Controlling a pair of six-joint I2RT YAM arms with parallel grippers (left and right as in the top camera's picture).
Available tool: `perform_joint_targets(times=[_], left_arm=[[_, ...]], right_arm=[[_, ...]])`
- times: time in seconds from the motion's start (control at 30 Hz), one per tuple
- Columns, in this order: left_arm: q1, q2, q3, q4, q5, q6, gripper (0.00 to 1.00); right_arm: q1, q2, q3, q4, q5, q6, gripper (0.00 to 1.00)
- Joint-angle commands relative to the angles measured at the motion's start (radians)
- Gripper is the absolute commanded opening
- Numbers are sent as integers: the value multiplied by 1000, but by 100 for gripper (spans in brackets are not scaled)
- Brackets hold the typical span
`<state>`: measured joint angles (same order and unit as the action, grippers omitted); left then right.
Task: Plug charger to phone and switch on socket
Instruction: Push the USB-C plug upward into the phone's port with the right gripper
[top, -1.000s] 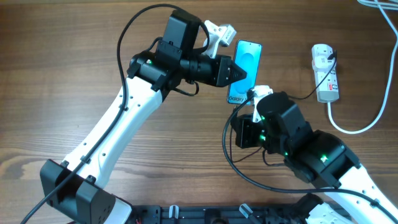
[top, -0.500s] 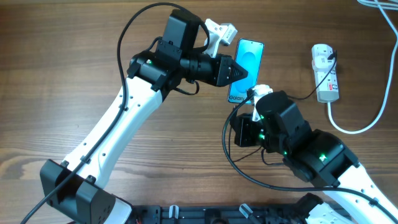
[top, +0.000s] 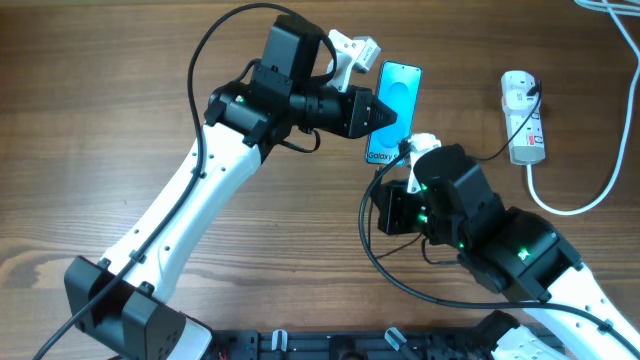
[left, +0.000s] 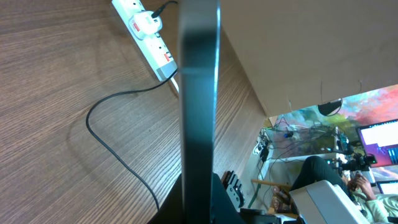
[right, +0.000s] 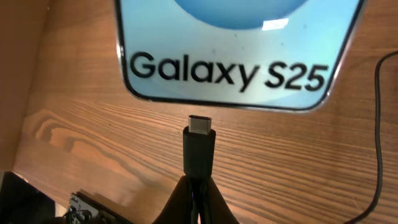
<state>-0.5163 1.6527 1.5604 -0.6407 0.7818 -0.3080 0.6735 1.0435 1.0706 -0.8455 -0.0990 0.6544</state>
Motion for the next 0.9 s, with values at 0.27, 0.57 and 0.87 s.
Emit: perform_joint_targets(times=[0.27, 0.57, 0.87], left_arm=[[-1, -35, 10, 21, 57, 18, 4], [-1, -35, 10, 20, 58, 40, 4], [-1, -35, 10, 21, 63, 40, 4]], right_arm=[[-1, 0, 26, 5, 29, 29, 4], [-1, 0, 26, 16, 29, 30, 4], [-24, 0, 26, 5, 46, 48, 4]])
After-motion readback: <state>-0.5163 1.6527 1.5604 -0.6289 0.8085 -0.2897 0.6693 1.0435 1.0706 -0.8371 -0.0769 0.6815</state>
